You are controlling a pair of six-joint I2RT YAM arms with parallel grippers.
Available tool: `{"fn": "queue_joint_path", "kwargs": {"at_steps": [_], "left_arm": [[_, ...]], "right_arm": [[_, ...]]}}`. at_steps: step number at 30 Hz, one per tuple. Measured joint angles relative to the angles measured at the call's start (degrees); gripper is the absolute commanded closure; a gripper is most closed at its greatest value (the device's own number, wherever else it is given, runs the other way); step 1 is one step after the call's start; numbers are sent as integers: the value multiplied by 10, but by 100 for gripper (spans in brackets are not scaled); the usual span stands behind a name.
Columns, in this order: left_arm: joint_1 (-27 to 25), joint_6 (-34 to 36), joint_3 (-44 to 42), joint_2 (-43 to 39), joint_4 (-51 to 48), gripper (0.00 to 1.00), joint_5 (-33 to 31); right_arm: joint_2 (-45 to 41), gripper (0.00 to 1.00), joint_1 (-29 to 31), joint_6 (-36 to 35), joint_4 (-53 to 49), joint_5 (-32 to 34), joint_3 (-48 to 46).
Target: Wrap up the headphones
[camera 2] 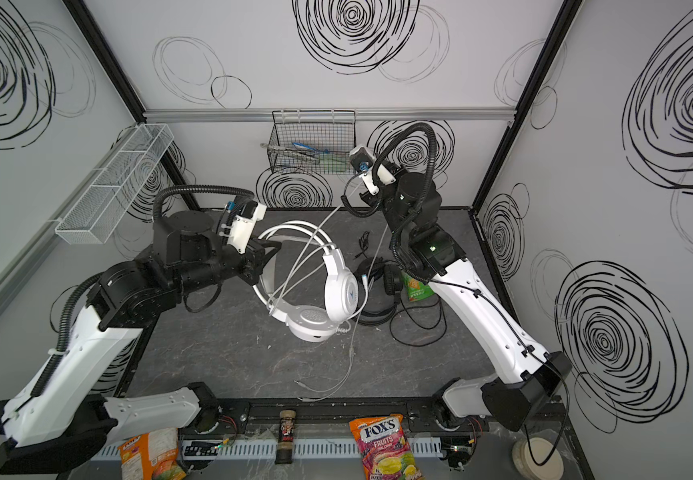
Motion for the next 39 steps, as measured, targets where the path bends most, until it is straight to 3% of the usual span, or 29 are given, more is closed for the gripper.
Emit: {"fn": "queue_joint_path", "kwargs": {"at_steps": [16, 22, 27, 31, 39], "left_arm": [[-7, -6, -2, 3, 33, 100, 2], [-13, -5, -2, 5, 41, 100, 3], [-17, -6, -2, 3, 72, 100, 27], [-18, -9, 5, 1, 96, 100, 52], [-19, -26, 37, -2, 124, 100, 71]], "right_arm": [[-12, 98, -82, 191, -2, -34, 0], [-12, 95, -89, 218, -3, -37, 0], [-19, 84, -90, 233, 2, -55, -18], [-37, 78, -92, 243, 28, -98, -66], [-57, 78, -93, 266, 109, -207, -156]]}}
